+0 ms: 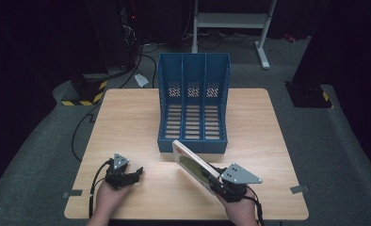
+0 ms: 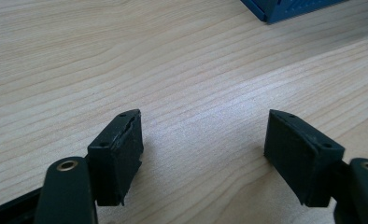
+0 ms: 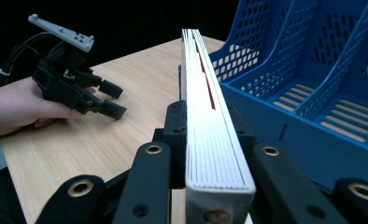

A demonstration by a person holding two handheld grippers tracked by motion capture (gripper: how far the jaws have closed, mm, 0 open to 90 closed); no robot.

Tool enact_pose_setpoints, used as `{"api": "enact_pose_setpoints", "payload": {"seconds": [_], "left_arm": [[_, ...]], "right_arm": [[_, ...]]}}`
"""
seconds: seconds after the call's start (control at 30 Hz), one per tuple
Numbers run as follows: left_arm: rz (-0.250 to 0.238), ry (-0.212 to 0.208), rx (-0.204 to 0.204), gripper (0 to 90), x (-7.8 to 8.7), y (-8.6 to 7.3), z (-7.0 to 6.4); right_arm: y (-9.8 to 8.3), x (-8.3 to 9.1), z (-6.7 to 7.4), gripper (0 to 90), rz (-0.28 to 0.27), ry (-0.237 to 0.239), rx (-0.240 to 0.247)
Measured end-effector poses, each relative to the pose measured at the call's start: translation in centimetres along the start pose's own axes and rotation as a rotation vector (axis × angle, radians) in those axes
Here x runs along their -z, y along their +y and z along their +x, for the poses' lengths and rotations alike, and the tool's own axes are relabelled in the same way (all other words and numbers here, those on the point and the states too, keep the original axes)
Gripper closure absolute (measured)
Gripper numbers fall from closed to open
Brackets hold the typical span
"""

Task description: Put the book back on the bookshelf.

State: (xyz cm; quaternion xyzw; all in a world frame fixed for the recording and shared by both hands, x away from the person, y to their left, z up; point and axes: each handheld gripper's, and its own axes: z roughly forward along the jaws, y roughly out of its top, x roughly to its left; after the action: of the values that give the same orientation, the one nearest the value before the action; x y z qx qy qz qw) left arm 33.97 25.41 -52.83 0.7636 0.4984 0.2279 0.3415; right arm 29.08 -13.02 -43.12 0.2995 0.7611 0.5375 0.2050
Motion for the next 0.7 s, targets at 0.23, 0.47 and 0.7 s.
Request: {"api": "enact_pose_setpoints", "payload": {"seconds": [0.23,0.47,0.7], "left_arm": [[0.0,0.0,-0.002,28.0,0.0,0.0,0.0],[0.001,0.001,-0.002,27.7,0.0,0.0,0.0],[0.001,0.003,0.005,25.6,-0.1,0.0,0.0]], "right_arm": [[1.1,0.8,-0.3,75.6,-0.024,-0.018,0.004],[2.1,1.8,-0.8,75.6,-0.053,-0.055,0.001],[2.9,2.7,-1.5,75.6,-0.071,-0.08,0.007]]}}
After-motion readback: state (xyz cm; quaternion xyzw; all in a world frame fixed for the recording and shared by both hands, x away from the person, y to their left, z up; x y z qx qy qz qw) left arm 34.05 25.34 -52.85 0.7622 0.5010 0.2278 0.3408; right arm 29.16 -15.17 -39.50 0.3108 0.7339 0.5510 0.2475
